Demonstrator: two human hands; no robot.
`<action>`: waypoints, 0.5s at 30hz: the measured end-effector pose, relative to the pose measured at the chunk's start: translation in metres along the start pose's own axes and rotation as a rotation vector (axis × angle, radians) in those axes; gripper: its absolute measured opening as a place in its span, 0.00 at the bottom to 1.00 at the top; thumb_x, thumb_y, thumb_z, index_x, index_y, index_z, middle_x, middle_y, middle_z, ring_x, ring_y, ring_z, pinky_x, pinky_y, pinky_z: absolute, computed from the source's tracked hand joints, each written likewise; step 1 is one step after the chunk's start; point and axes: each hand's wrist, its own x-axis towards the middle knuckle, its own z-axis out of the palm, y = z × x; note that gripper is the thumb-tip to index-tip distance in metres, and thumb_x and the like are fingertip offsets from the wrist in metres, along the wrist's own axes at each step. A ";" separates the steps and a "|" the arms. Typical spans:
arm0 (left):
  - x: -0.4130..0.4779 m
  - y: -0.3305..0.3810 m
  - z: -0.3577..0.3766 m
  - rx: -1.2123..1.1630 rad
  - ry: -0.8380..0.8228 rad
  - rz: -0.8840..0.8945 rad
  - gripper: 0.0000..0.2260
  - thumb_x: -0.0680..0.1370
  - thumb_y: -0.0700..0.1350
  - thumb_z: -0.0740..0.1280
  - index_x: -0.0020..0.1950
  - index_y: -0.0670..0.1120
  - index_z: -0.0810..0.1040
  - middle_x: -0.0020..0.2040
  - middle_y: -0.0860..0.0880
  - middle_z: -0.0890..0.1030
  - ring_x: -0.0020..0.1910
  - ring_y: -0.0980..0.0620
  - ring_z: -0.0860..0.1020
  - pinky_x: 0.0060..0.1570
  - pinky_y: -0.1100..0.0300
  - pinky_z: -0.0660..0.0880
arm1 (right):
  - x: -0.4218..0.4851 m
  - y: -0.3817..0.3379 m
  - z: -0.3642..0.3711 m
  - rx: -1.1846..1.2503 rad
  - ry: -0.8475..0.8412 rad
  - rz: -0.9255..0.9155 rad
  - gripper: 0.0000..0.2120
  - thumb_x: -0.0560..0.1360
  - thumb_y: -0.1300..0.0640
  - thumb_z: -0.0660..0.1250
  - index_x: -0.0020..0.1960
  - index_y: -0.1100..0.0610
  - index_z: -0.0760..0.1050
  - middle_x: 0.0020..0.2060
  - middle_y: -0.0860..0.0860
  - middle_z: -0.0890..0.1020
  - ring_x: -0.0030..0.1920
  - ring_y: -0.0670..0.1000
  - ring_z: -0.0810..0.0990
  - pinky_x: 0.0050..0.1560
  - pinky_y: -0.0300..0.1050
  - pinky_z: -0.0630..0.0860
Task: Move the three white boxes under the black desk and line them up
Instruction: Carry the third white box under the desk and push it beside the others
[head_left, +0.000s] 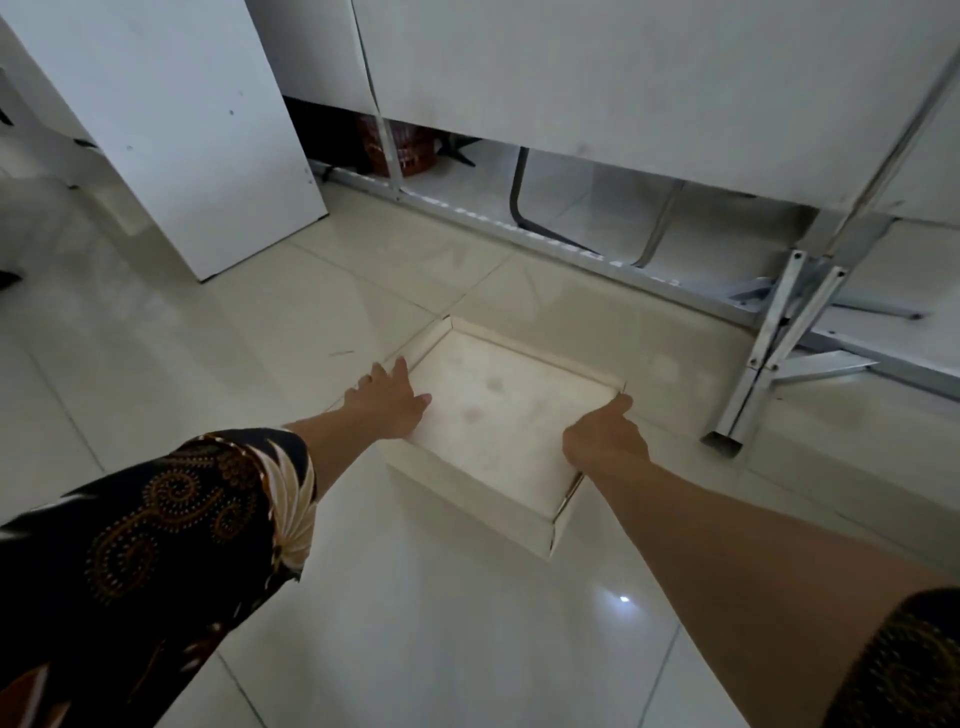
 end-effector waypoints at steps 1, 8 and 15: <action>0.003 0.001 0.006 -0.006 0.007 -0.005 0.32 0.79 0.60 0.57 0.78 0.46 0.52 0.75 0.39 0.62 0.71 0.36 0.65 0.67 0.41 0.65 | 0.005 0.005 0.001 0.007 0.002 0.012 0.34 0.80 0.56 0.60 0.79 0.61 0.47 0.67 0.62 0.73 0.64 0.62 0.75 0.61 0.52 0.73; 0.006 -0.010 0.007 -0.018 0.079 -0.065 0.24 0.80 0.57 0.55 0.72 0.45 0.64 0.60 0.41 0.79 0.58 0.39 0.77 0.57 0.47 0.73 | 0.024 0.033 -0.001 0.076 0.044 0.002 0.21 0.84 0.52 0.52 0.72 0.62 0.66 0.69 0.60 0.73 0.67 0.61 0.73 0.63 0.49 0.70; -0.007 -0.015 0.031 -0.342 -0.014 -0.033 0.22 0.83 0.52 0.53 0.72 0.41 0.69 0.68 0.39 0.74 0.67 0.38 0.72 0.65 0.49 0.68 | 0.015 0.043 0.007 0.149 0.035 0.083 0.26 0.85 0.47 0.46 0.73 0.64 0.66 0.71 0.61 0.71 0.68 0.62 0.72 0.66 0.51 0.68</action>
